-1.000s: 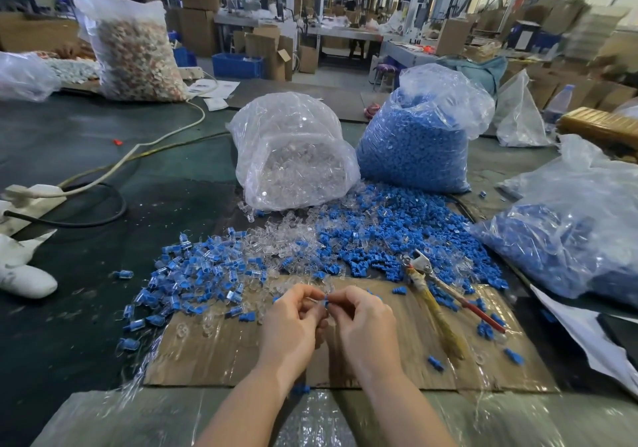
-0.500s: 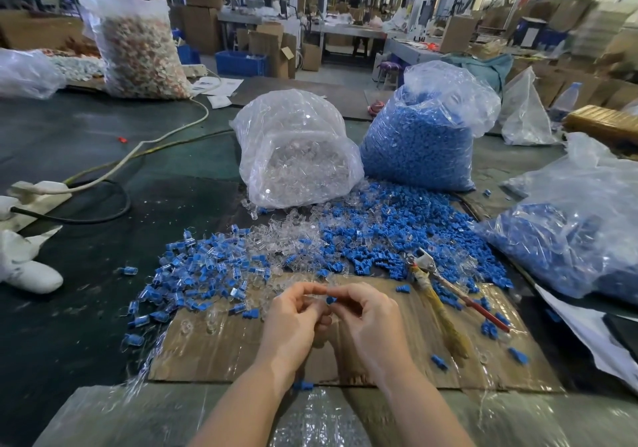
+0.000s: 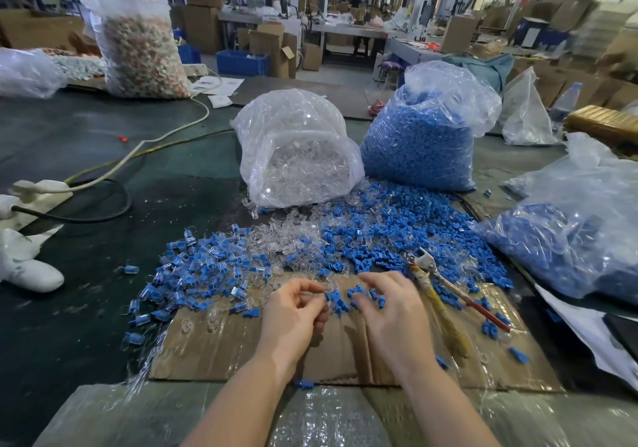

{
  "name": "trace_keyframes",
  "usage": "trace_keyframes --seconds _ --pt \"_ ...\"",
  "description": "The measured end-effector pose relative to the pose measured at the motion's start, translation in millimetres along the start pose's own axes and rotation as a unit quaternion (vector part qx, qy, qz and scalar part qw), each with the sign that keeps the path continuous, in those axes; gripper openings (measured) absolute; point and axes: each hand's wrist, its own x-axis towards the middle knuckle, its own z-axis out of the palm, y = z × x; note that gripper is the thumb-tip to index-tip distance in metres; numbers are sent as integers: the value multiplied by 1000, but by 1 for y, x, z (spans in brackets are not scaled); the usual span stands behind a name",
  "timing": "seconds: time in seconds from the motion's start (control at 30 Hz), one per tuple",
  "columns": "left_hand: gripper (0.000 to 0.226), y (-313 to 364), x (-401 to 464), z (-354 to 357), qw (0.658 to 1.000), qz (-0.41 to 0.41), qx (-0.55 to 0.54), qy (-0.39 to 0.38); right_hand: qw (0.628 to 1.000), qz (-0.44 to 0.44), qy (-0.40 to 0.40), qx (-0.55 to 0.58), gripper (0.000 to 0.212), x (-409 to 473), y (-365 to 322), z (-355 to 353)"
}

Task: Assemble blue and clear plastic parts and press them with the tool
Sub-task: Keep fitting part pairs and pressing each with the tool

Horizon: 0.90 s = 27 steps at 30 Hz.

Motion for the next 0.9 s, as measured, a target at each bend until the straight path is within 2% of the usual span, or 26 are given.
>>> trace_keyframes --seconds 0.1,0.17,0.27,0.33,0.43,0.6,0.67,0.7,0.77,0.8,0.83,0.9 --pt "12 0 3 -5 1000 11 21 17 981 126 49 -140 40 5 24 -19" --pt "12 1 6 -6 999 16 29 23 934 232 -5 -273 55 8 41 -30" --pt "12 3 9 -5 999 10 29 22 887 323 -103 -314 73 12 61 -40" --pt "11 6 11 -3 999 16 38 17 879 326 -129 -324 77 13 69 -42" --pt "11 11 15 -2 999 24 46 12 879 298 -119 -354 73 13 71 -41" --pt "11 18 18 1 1000 21 18 11 882 211 -89 -411 44 15 50 -47" --pt "11 21 19 2 1000 13 4 13 906 163 -102 -376 42 18 38 -47" --pt "10 22 21 2 1000 9 -4 14 929 147 -115 -319 40 19 31 -46" --pt "10 25 24 3 1000 1 -19 15 965 157 -165 -134 33 20 15 -44" --pt "9 26 25 3 1000 -2 -25 17 962 188 -197 -20 31 19 5 -44" --pt "9 27 27 3 999 -2 -30 19 945 223 -227 82 31 19 -3 -44" --pt "9 27 30 2 999 0 -32 28 905 270 -268 192 36 16 -14 -44"
